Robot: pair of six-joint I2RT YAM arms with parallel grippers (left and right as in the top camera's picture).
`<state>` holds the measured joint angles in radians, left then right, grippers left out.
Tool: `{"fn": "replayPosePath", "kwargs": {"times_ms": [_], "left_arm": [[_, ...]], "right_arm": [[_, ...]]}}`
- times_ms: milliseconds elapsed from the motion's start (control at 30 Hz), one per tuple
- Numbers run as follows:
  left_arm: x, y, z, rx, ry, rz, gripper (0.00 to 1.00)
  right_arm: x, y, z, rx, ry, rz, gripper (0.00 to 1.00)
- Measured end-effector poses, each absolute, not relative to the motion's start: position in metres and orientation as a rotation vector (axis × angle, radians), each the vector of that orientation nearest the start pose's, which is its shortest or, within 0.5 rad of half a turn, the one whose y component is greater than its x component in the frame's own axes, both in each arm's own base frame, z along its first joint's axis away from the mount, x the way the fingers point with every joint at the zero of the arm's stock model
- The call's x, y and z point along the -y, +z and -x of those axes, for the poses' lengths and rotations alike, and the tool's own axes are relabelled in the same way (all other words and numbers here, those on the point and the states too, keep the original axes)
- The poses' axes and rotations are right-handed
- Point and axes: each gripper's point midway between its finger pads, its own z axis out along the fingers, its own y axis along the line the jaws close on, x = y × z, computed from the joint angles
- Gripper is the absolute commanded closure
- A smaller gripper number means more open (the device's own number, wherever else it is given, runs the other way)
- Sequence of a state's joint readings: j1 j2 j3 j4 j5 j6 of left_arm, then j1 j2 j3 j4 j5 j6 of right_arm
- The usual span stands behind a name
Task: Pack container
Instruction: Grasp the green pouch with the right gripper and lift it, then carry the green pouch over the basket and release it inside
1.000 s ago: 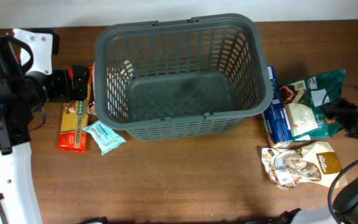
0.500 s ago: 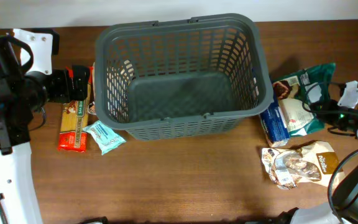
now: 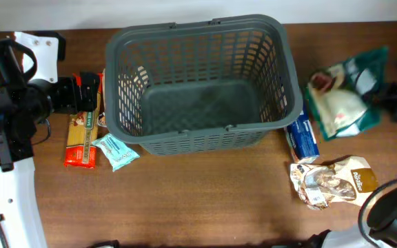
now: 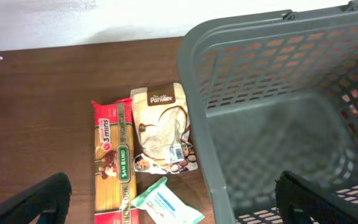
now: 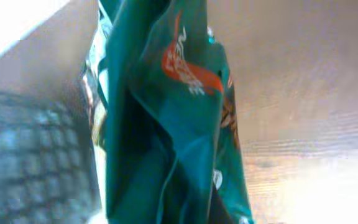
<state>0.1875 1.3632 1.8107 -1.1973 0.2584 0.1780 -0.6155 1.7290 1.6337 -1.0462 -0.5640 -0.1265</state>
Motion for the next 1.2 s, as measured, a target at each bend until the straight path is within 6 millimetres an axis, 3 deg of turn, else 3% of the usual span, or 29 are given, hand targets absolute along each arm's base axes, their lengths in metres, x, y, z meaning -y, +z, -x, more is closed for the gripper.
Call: {"fn": "replayPosePath", "kwargs": {"times_ms": [167,300,433,533,600,733,900,1033,1200], "left_arm": [[-0.02,0.368,-0.339,-2.29,-0.111,-0.119,0.01],[-0.02,0.368,-0.339,-2.29,-0.111,-0.119,0.01],[-0.02,0.368,-0.339,-2.29,-0.111,-0.119,0.01],[-0.02,0.368,-0.339,-2.29,-0.111,-0.119,0.01],[-0.02,0.368,-0.339,-2.29,-0.111,-0.119,0.01],[-0.02,0.368,-0.339,-2.29,-0.111,-0.119,0.01],[-0.02,0.368,-0.339,-2.29,-0.111,-0.119,0.01],[-0.02,0.368,-0.339,-2.29,-0.111,-0.119,0.01],[-0.02,0.368,-0.339,-2.289,-0.111,-0.119,0.01]], "right_arm": [[0.147,0.306,-0.384,-2.353,0.385,-0.338,0.96],[0.114,0.379,-0.383,-2.237,0.326,-0.182,0.96],[0.048,0.447,-0.377,-2.103,0.326,0.051,0.97],[-0.006,0.478,-0.367,-2.017,0.376,0.231,0.96],[-0.042,0.487,-0.359,-1.978,0.422,0.359,0.96],[-0.099,0.479,-0.35,-1.951,0.46,0.614,0.96],[-0.145,0.438,-0.368,-1.978,0.388,0.884,0.96],[-0.164,0.386,-0.401,-2.049,0.304,1.033,0.96],[-0.168,0.317,-0.441,-2.153,0.242,1.165,0.96]]}}
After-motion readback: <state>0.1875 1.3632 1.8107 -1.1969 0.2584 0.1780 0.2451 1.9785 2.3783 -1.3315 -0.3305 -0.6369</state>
